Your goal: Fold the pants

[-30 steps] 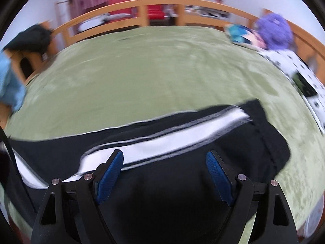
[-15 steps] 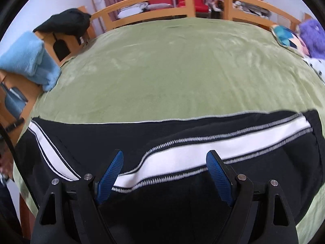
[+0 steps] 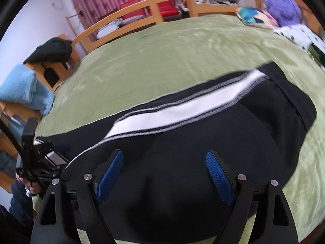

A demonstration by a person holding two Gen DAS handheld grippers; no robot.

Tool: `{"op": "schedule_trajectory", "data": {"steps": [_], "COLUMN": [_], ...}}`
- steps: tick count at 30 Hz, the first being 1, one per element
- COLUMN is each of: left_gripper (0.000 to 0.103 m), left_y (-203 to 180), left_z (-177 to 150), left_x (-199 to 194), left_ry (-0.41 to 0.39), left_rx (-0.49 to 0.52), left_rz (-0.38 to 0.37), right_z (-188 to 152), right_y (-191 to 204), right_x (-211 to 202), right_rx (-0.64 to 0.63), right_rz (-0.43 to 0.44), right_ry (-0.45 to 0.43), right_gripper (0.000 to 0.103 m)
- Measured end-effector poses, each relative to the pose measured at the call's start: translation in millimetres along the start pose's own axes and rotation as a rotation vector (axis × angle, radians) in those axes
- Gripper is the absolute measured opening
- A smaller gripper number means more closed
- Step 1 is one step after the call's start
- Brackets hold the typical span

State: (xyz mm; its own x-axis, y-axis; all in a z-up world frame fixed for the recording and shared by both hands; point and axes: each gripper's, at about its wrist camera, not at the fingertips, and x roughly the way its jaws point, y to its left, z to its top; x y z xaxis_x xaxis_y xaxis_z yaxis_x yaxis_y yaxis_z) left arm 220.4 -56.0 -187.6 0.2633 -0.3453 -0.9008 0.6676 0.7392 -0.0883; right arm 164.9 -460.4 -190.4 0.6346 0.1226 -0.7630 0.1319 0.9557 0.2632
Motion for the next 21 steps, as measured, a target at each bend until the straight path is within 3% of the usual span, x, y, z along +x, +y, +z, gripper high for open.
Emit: {"op": "schedule_trajectory", "data": {"steps": [2, 4, 6, 7, 9, 12, 16, 19, 21], "left_gripper": [0.070, 0.041, 0.024, 0.020, 0.016, 0.014, 0.014, 0.014, 0.014], "left_y": [6.7, 10.2, 4.7, 2.4, 9.5, 36.3, 56.6, 74.9, 81.2], "left_z": [-0.5, 2.5, 1.5, 0.8, 2.5, -0.3, 7.4, 20.5, 27.1], "left_x": [0.3, 1.7, -2.4, -5.7, -15.1, -49.7, -73.4, -68.1, -57.5], "left_ry": [-0.008, -0.018, -0.038, -0.049, -0.080, -0.208, -0.306, -0.304, -0.290], "left_rx": [-0.053, -0.062, -0.023, -0.007, -0.037, -0.135, -0.188, -0.249, -0.263], "left_rz": [-0.027, -0.047, -0.017, -0.003, -0.017, -0.039, 0.035, 0.028, 0.062], "right_z": [-2.6, -3.1, -4.1, -5.1, -5.4, -3.4, 3.2, 10.1, 16.2], "right_y": [-10.5, -19.1, -26.1, -27.0, -26.5, -21.0, -12.5, -7.8, -4.6], "right_x": [0.7, 3.8, 7.8, 8.6, 8.5, 5.9, 4.7, 6.5, 8.5], "right_rx": [0.042, 0.083, 0.123, 0.133, 0.139, 0.128, 0.119, 0.109, 0.105], "right_rz": [0.014, 0.031, 0.042, 0.046, 0.056, 0.049, 0.055, 0.052, 0.047], "right_ry": [0.001, 0.004, 0.009, 0.010, 0.006, -0.010, -0.030, -0.041, -0.046], "right_gripper": [0.083, 0.083, 0.083, 0.083, 0.083, 0.083, 0.083, 0.083, 0.083]}}
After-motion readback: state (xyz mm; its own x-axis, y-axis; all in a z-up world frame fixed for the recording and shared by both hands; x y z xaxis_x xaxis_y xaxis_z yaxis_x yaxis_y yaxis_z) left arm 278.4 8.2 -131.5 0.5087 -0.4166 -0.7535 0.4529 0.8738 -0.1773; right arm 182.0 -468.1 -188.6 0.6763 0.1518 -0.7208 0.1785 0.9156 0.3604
